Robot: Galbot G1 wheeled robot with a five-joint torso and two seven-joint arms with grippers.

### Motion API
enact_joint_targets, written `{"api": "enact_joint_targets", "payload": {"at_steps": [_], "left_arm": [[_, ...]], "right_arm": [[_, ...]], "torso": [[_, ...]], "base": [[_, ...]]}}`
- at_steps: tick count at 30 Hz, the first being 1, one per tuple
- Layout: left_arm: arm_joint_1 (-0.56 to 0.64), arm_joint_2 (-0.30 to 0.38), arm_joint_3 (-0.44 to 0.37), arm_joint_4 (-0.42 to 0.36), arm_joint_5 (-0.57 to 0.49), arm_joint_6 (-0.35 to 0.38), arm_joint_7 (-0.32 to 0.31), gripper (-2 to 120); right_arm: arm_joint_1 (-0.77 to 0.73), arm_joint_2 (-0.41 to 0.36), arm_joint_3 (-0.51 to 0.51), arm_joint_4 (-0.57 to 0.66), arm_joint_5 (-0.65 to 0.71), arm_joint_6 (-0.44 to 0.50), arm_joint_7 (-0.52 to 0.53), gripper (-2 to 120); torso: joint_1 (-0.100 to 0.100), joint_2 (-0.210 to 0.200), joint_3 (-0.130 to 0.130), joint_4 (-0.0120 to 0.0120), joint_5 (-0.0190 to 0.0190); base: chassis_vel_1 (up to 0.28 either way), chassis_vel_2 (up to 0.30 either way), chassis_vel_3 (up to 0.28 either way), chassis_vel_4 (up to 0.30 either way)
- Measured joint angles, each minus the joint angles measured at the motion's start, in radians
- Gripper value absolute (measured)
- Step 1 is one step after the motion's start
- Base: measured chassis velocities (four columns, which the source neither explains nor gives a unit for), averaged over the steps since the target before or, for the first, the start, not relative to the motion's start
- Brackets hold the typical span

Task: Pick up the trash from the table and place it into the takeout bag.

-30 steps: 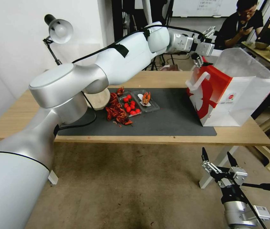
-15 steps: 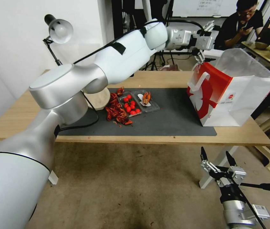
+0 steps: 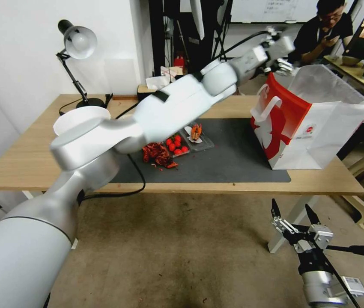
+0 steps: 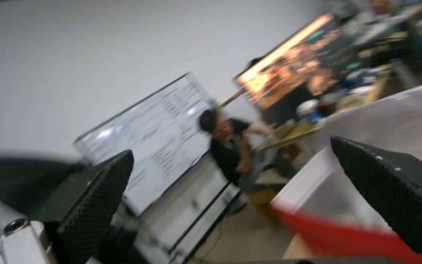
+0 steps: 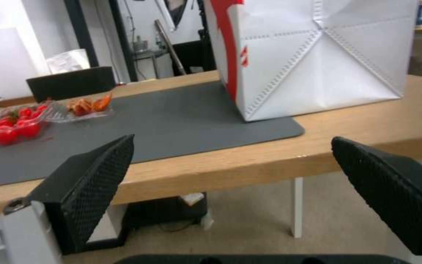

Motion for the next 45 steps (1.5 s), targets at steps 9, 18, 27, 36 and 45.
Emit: {"api": "enact_joint_targets", "payload": {"at_steps": [9,18,27,36,45], "left_arm": [[0.182,0.141,-0.084,-0.255,-0.157,0.171,-0.349,100],[0.303,0.201,-0.147,-0.376,-0.114,0.198,-0.486,100],[0.477,0.298,-0.231,-0.523,-0.075,0.192,-0.513,100],[0.765,0.406,-0.440,-0.656,-0.005,0.136,-0.469,100],[1.097,0.481,-0.659,-0.802,0.091,0.087,-0.412,100]], "right_arm": [[0.002,-0.006,-0.002,0.000,-0.007,-0.008,0.001,100],[-0.001,-0.002,-0.002,0.006,-0.014,-0.009,0.002,100],[0.000,-0.001,-0.008,0.007,-0.024,-0.011,0.004,100],[0.000,0.005,-0.015,0.016,-0.039,-0.016,0.005,100],[0.003,0.002,-0.028,0.017,-0.047,-0.020,0.006,100]], "torso": [[0.000,0.000,0.000,-0.0004,-0.0003],[0.000,0.000,0.000,-0.0005,-0.0001],[0.000,0.000,0.000,-0.0006,-0.0001],[0.000,0.000,0.000,-0.0002,0.0000],[0.000,0.000,0.000,-0.0004,0.0004]], "base": [[0.000,0.000,0.000,0.000],[0.000,0.000,0.000,0.000],[0.000,0.000,0.000,0.000],[0.000,0.000,0.000,0.000],[0.000,0.000,0.000,0.000]]}}
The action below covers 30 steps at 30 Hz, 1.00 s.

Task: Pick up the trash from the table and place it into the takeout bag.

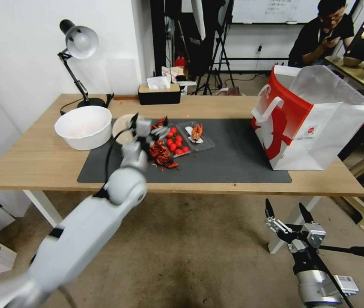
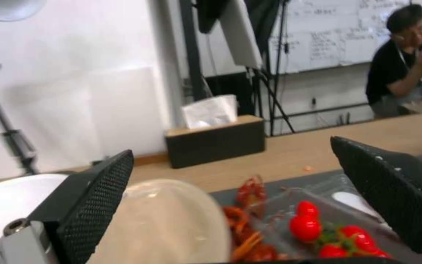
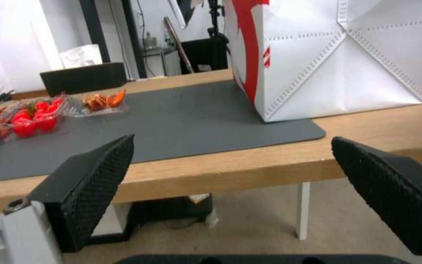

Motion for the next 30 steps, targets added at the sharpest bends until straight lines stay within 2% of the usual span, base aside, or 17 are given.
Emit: {"api": "enact_joint_targets", "payload": {"at_steps": [2,4,5,8,9,11,13,15,17,30], "left_arm": [[0.029,0.005,-0.016,-0.011,0.004,-0.010,0.007,100],[0.117,0.011,-0.078,-0.043,0.022,-0.036,0.022,100],[0.163,0.010,-0.109,-0.061,0.033,-0.049,0.024,100],[0.247,0.004,-0.153,-0.087,0.049,-0.065,0.026,100],[0.296,-0.001,-0.182,-0.106,0.057,-0.074,0.031,100],[0.316,-0.003,-0.193,-0.114,0.059,-0.078,0.032,100],[0.390,-0.018,-0.245,-0.140,0.061,-0.091,0.043,100],[0.418,-0.024,-0.268,-0.151,0.061,-0.098,0.056,100],[0.453,-0.036,-0.292,-0.162,0.066,-0.109,0.076,100],[0.494,-0.076,-0.313,-0.181,0.063,-0.117,0.109,100]], "right_arm": [[-0.001,0.000,0.000,0.001,0.000,0.000,0.000,100],[-0.003,-0.003,0.001,0.003,0.000,0.000,0.000,100],[-0.003,-0.004,0.001,0.003,0.000,0.000,0.000,100],[-0.003,-0.006,0.003,0.005,0.002,0.000,0.000,100],[-0.003,-0.007,0.003,0.007,0.003,0.000,0.000,100],[-0.002,-0.007,0.003,0.008,0.003,0.000,0.000,100],[-0.002,-0.010,0.004,0.011,0.004,0.000,0.000,100],[-0.002,-0.011,0.004,0.012,0.004,-0.001,0.000,100],[-0.002,-0.012,0.004,0.014,0.004,-0.002,0.000,100],[-0.002,-0.015,0.002,0.018,0.004,-0.005,0.001,100]], "torso": [[0.000,0.000,0.000,0.0000,0.0001],[0.000,0.000,0.000,-0.0001,-0.0010],[0.000,0.000,0.000,0.0000,0.0006],[0.000,0.000,0.000,-0.0001,-0.0015],[0.000,0.000,0.000,-0.0001,0.0000],[0.000,0.000,0.000,-0.0001,0.0002],[0.000,0.000,0.000,0.0000,-0.0007],[0.000,0.000,0.000,-0.0002,0.0002],[0.000,0.000,0.000,0.0001,-0.0006],[0.000,0.000,0.000,-0.0001,-0.0004]], "base": [[0.000,0.000,0.000,0.000],[0.000,0.000,0.000,0.000],[0.000,0.000,0.000,0.000],[0.000,0.000,0.000,0.000],[0.000,0.000,0.000,0.000],[0.000,0.000,0.000,0.000],[0.000,0.000,0.000,0.000],[0.000,0.000,0.000,0.000],[0.000,0.000,0.000,0.000],[0.000,0.000,0.000,0.000]]}}
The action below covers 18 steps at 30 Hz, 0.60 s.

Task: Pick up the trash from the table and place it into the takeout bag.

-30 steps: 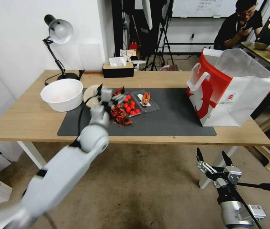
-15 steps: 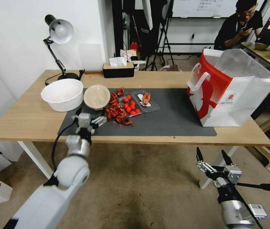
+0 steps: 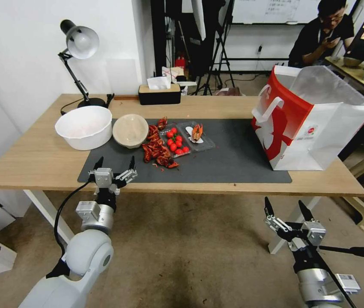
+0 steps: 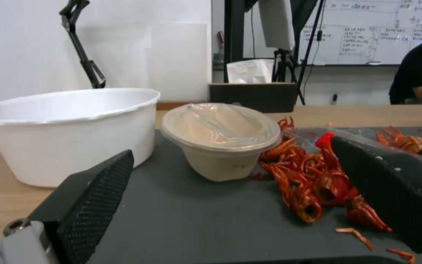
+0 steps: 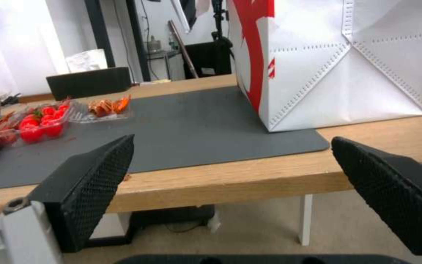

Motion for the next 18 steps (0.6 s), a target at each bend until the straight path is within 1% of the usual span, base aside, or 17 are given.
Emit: {"api": "enact_joint_targets", "payload": {"at_steps": [8,11,13,14,16,17,18], "left_arm": [[0.010,-0.005,-0.006,-0.003,0.003,-0.002,0.013,100],[0.013,-0.017,-0.006,-0.003,-0.004,-0.002,0.014,100],[0.002,-0.024,0.004,-0.004,-0.076,0.017,-0.004,100],[0.002,-0.024,0.004,-0.004,-0.076,0.017,-0.004,100],[-0.020,-0.024,0.014,-0.005,-0.161,0.036,-0.028,100],[-0.020,-0.024,0.014,-0.005,-0.161,0.036,-0.028,100],[-0.044,-0.027,0.020,-0.005,-0.240,0.050,-0.054,100]], "right_arm": [[0.001,-0.003,0.001,0.003,0.000,-0.003,0.000,100],[0.003,-0.004,0.001,0.005,0.000,-0.005,0.000,100],[0.005,-0.004,0.000,0.007,0.000,-0.007,0.000,100],[0.005,-0.004,0.000,0.007,0.000,-0.007,0.000,100],[0.005,-0.005,0.000,0.009,0.000,-0.008,0.000,100],[0.005,-0.005,0.000,0.009,0.000,-0.008,0.000,100],[0.004,-0.005,0.000,0.010,0.000,-0.009,0.001,100]], "torso": [[0.000,0.000,0.000,0.0001,0.0001],[0.000,0.000,0.000,0.0001,0.0001],[0.000,0.000,0.000,0.0002,0.0001],[0.000,0.000,0.000,0.0002,0.0001],[0.000,0.000,0.000,0.0001,0.0000],[0.000,0.000,0.000,0.0001,0.0000],[0.000,0.000,0.000,-0.0001,0.0001]], "base": [[0.000,0.000,0.000,0.000],[0.000,0.000,0.000,0.000],[0.000,0.000,0.000,0.000],[0.000,0.000,0.000,0.000],[0.000,0.000,0.000,0.000],[0.000,0.000,0.000,0.000],[0.000,0.000,0.000,0.000]]}}
